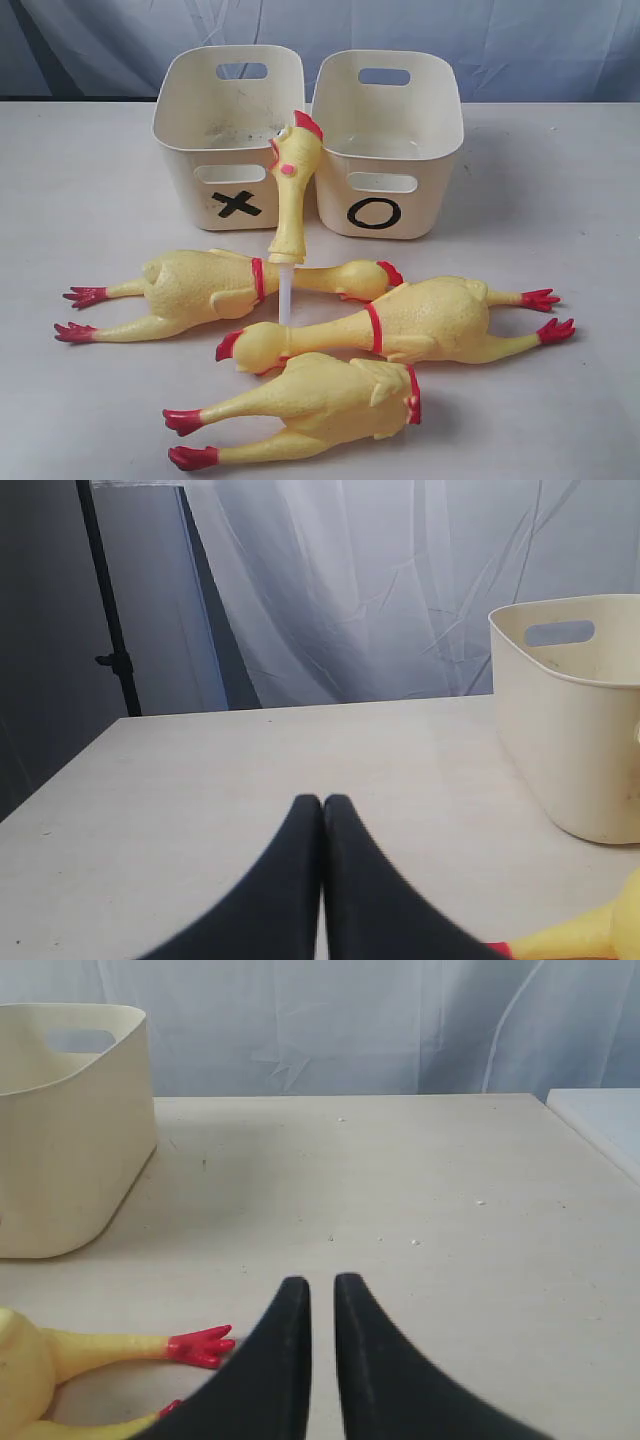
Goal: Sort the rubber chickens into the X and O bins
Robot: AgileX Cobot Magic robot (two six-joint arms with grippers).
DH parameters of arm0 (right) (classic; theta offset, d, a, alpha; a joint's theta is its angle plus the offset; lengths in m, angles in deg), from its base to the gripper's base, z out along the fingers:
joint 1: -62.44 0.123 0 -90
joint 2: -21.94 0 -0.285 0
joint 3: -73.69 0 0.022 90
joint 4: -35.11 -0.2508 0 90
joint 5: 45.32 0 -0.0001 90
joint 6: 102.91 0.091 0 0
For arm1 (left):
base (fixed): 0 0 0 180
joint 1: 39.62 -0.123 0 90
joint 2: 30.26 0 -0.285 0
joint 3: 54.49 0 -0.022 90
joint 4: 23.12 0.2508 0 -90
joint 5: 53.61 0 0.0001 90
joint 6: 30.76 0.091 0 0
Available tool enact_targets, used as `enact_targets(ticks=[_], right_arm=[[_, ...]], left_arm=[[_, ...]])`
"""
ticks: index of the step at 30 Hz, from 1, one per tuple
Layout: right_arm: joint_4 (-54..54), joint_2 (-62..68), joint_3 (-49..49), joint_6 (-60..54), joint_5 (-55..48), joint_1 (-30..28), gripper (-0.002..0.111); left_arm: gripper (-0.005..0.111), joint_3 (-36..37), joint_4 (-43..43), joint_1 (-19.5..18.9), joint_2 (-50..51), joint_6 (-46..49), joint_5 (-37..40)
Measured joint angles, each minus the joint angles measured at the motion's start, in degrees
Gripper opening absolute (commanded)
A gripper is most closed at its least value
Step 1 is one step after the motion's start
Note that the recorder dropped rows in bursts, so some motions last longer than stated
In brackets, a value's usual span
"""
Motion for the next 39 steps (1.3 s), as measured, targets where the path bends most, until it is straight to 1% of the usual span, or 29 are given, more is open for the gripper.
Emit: enact_targets(ticks=[5,8,10,12,14,17,22,24,29,34,36,38,39], right_arm=[[0.0,0.0,0.0,-0.16,0.0,0.0,0.01],[3.44,0.0,0.03,-2.54,0.53,0.0,0.01],[6.6,0.0,0.03,-3.96,2.46,0.0,0.01],[8.17,0.0,0.03,-4.62,7.78,0.0,0.01],[8.79,-0.05,0.03,-4.88,17.39,0.0,0.01],[9.05,-0.14,0.03,-5.02,36.91,0.0,0.01],[9.12,-0.28,0.03,-5.19,74.83,0.0,0.01],[8.25,-0.38,-0.61,-4.85,83.43,0.0,0.01],[6.73,-0.4,-7.32,0.36,87.41,0.0,0.01],[6.36,-0.38,-19.68,4.87,86.77,0.0,0.01],[6.14,0.5,-25.57,5.41,82.85,0.0,0.01],[5.63,2.32,-30.24,7.6,76.06,0.0,0.01],[5.04,4.02,-33.77,10.31,70.17,0.0,0.01]], left_arm=[[0.0,0.0,0.0,0.0,0.0,0.0,0.0],[0.0,0.0,0.0,0.0,0.0,0.0,0.0],[0.0,0.0,0.0,0.0,0.0,0.0,0.0],[0.0,0.0,0.0,0.0,0.0,0.0,0.0],[0.0,0.0,0.0,0.0,0.0,0.0,0.0],[0.0,0.0,0.0,0.0,0.0,0.0,0.0],[0.0,0.0,0.0,0.0,0.0,0.0,0.0],[0.0,0.0,0.0,0.0,0.0,0.0,0.0],[0.0,0.0,0.0,0.0,0.0,0.0,0.0],[0.0,0.0,0.0,0.0,0.0,0.0,0.0],[0.0,0.0,0.0,0.0,0.0,0.0,0.0],[0.0,0.0,0.0,0.0,0.0,0.0,0.0],[0.0,0.0,0.0,0.0,0.0,0.0,0.0]])
